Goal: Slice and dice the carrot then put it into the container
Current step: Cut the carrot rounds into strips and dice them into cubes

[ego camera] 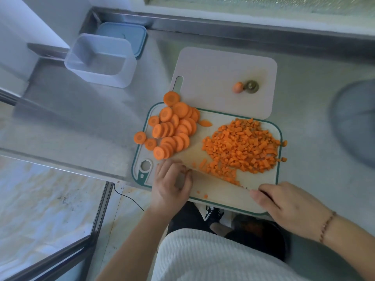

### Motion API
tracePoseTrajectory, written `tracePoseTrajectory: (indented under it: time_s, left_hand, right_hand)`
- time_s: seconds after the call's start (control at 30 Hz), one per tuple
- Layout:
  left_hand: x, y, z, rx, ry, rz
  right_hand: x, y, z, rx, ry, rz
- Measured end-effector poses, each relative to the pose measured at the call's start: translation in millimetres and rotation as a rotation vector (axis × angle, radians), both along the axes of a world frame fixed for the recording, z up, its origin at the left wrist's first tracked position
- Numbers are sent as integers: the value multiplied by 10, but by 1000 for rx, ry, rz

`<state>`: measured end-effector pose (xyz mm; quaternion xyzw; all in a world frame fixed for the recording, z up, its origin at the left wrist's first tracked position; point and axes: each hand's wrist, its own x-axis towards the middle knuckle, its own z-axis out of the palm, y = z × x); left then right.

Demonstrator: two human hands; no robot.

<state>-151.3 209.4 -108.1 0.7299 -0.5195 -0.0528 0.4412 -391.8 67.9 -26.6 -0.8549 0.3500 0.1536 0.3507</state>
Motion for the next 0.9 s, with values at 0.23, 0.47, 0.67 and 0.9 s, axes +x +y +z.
tracePoseTrajectory:
  time_s: [0.23, 0.47, 0.67, 0.9]
  left_hand:
    - [-22, -224, -3, 186, -194, -57]
    - [-140, -342, 125, 354, -189, 41]
    - [-120, -437, 252, 484, -269, 33]
    - [-86, -420, 344, 584, -433, -110]
  right_hand:
    - [-196, 0, 96, 134, -91, -251]
    - [-206, 90, -18, 138, -100, -277]
    - [-167, 147, -25, 138, -120, -316]
    - [-152, 157, -29, 141, -142, -322]
